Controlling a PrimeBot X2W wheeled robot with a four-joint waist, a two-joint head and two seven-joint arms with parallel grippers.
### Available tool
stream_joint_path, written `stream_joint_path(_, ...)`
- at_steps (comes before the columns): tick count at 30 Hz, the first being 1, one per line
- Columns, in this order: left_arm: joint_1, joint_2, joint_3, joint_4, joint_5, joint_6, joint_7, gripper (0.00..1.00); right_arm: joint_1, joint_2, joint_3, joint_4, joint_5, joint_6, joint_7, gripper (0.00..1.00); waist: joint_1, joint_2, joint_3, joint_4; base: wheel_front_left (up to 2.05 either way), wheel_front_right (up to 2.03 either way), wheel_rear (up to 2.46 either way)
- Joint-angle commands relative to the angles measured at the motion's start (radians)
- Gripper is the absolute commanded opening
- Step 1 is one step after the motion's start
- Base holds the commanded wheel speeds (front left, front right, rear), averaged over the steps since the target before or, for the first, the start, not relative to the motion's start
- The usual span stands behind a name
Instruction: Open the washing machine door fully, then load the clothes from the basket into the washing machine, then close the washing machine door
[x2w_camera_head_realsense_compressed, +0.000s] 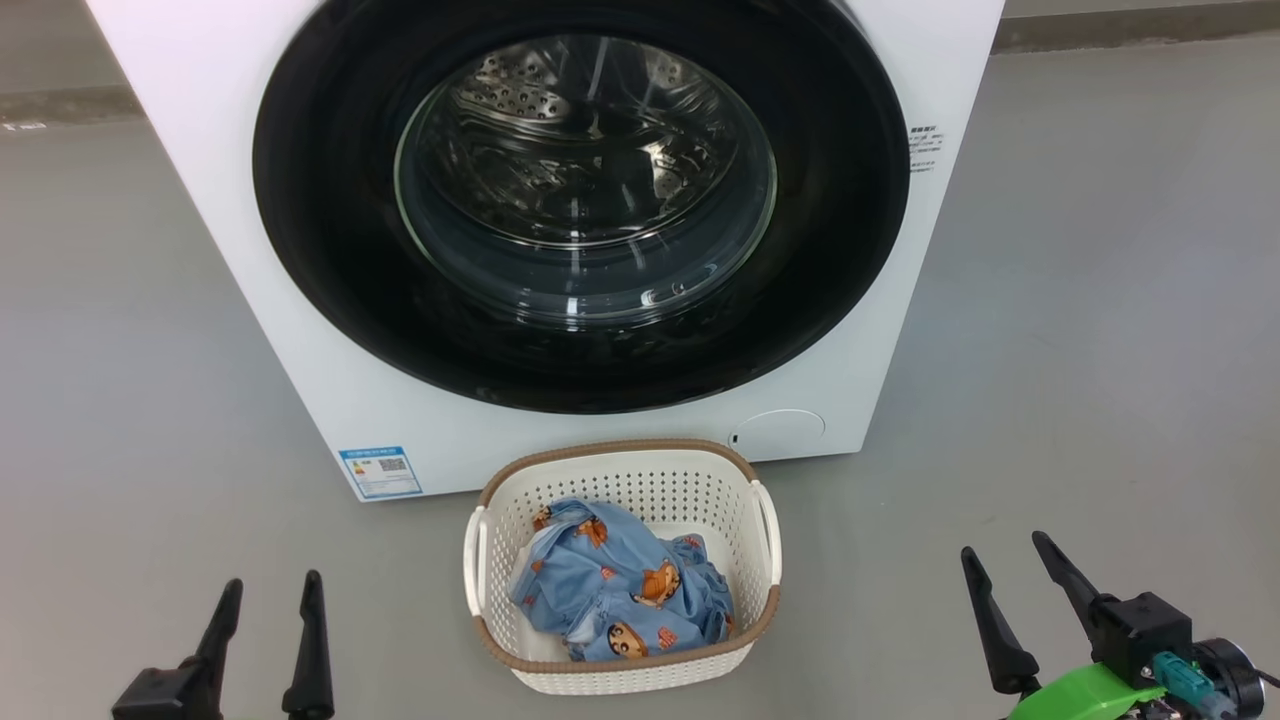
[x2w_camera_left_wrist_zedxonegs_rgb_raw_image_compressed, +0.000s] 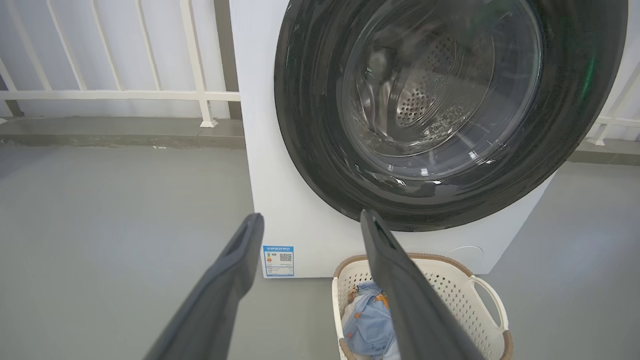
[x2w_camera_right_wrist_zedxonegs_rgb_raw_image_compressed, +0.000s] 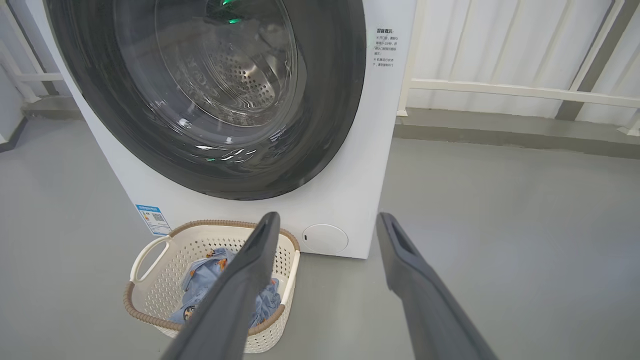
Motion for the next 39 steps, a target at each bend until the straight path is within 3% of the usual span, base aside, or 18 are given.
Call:
stream_joint_path(1, -0.018, 0.019, 0.031, -0.03, 0.039, -0.003, -0.018, 1.0, -0.041, -0.018, 0.023, -0.029, -0.044, -0.001, -0.017, 1.0, 0.0, 0.0, 0.001, -0.001, 0.0, 0.0, 0.0)
stream_joint_path(6, -0.017, 0.02, 0.033, -0.036, 0.093, -0.003, -0.031, 1.0, -0.042, -0.02, 0.029, -0.034, -0.102, -0.001, -0.03, 1.0, 0.0, 0.0, 0.0, -0.002, 0.0, 0.0, 0.0)
stream_joint_path(27, -0.023, 0.02, 0.045, -0.028, 0.082, -0.003, -0.031, 1.0, -0.045, -0.012, -0.002, -0.037, -0.105, -0.001, -0.03, 1.0, 0.0, 0.0, 0.002, -0.002, 0.01, 0.01, -0.02)
stream_joint_path(39, -0.022, 0.02, 0.045, -0.031, 0.073, -0.003, -0.031, 1.0, -0.048, -0.015, 0.007, -0.037, -0.099, -0.001, -0.03, 1.0, 0.0, 0.0, 0.003, -0.001, 0.68, 0.68, -1.35)
